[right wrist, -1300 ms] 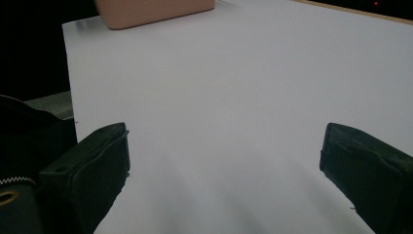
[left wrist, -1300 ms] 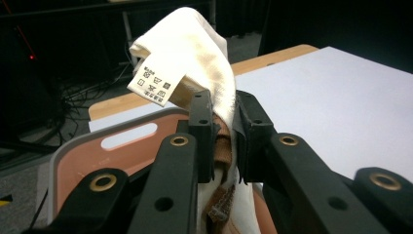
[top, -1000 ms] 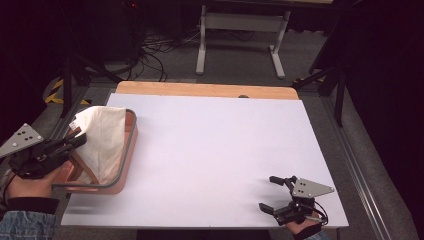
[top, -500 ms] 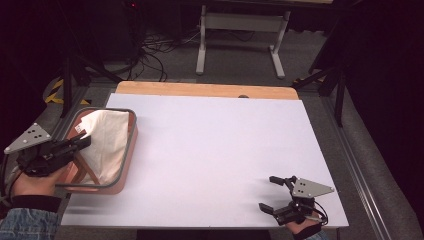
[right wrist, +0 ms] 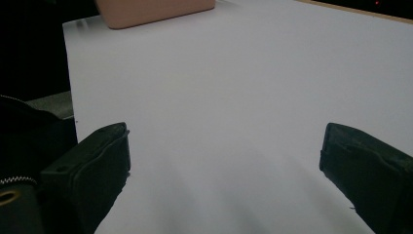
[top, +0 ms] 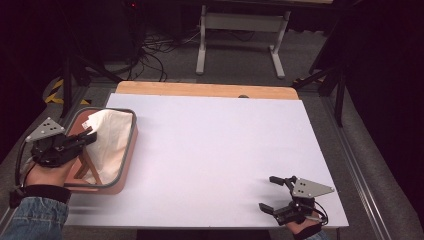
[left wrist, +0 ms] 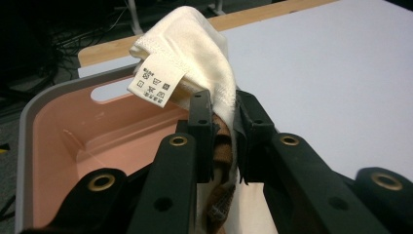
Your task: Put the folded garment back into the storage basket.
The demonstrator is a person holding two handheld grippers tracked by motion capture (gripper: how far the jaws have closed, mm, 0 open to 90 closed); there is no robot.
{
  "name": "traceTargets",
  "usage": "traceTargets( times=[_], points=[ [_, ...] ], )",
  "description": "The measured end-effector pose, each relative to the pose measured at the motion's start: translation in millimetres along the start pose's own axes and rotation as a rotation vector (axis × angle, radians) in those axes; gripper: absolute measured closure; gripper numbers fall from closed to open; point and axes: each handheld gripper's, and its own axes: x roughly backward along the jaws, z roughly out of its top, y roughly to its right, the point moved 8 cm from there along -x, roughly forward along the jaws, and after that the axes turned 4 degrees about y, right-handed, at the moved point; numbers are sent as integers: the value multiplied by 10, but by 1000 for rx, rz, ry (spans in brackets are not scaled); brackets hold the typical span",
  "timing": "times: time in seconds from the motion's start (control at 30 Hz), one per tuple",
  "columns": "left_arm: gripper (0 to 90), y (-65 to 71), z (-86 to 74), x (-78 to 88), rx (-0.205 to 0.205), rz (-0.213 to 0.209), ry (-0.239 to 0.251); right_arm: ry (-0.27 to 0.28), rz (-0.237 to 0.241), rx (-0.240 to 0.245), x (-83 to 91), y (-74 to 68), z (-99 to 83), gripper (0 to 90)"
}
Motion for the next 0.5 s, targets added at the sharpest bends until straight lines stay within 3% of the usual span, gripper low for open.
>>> traceTargets(
  times=[0.5],
  points=[
    [793,-210,-78,-186,15,63,-62,0,1,1,6,-1,-1,50]
  ],
)
